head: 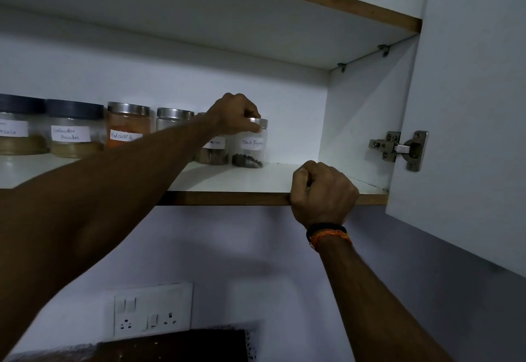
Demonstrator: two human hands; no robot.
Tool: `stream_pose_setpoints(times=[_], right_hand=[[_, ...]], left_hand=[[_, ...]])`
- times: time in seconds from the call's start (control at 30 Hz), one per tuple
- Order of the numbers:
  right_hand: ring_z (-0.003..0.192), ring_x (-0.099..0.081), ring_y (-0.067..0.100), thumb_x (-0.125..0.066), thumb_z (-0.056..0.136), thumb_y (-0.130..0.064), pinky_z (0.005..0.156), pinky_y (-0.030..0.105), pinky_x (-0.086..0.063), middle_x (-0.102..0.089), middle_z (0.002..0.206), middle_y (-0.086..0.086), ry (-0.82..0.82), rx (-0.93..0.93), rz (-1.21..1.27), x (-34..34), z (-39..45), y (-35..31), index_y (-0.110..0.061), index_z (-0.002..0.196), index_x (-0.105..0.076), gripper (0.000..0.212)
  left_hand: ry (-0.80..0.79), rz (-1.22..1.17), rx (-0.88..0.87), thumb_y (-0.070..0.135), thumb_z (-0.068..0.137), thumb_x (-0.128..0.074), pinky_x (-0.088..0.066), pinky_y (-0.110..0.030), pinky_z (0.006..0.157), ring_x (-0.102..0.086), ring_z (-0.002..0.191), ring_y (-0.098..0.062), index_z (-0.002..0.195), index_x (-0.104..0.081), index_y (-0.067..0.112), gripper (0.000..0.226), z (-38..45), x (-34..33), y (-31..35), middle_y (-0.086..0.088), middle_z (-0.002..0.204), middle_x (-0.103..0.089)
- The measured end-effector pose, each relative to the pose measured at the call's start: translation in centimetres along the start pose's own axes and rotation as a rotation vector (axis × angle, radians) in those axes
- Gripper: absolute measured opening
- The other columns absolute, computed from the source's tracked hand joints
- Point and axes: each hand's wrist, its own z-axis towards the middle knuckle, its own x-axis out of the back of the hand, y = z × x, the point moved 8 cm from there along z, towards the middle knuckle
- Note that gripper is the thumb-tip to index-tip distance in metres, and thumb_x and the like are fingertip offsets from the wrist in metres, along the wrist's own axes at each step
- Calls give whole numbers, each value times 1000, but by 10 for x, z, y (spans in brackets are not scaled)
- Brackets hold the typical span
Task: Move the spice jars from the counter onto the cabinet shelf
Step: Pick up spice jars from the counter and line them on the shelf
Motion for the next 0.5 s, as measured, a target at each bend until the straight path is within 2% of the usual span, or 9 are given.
stream_pose_setpoints(times=[0.2,0.33,0.5], right_hand=[[44,-38,17,-40,82,-31,51,22,-13,-45,47,-3,3,0,-3,-1,0,0,-16,53,-53,35],[44,-39,18,-41,82,-31,50,23,-17,-46,46,-2,5,1,6,-1,0,1,-16,52,-54,36],[44,-39,17,-41,82,-31,51,24,-14,-45,47,-3,2,4,-6,-2,-1,1,-16,53,-53,35]], left_hand=[[14,46,16,31,86,-75,-54,-34,79,-68,95,-25,111,-76,9,33,2,-4,-6,-9,108,-76],[30,87,30,31,87,-73,-48,-29,76,-69,95,-26,111,-76,10,32,1,-4,-6,-9,109,-76],[26,148,24,31,90,-70,-52,-35,85,-69,95,-28,111,-77,10,31,0,-3,-2,-9,109,-76]])
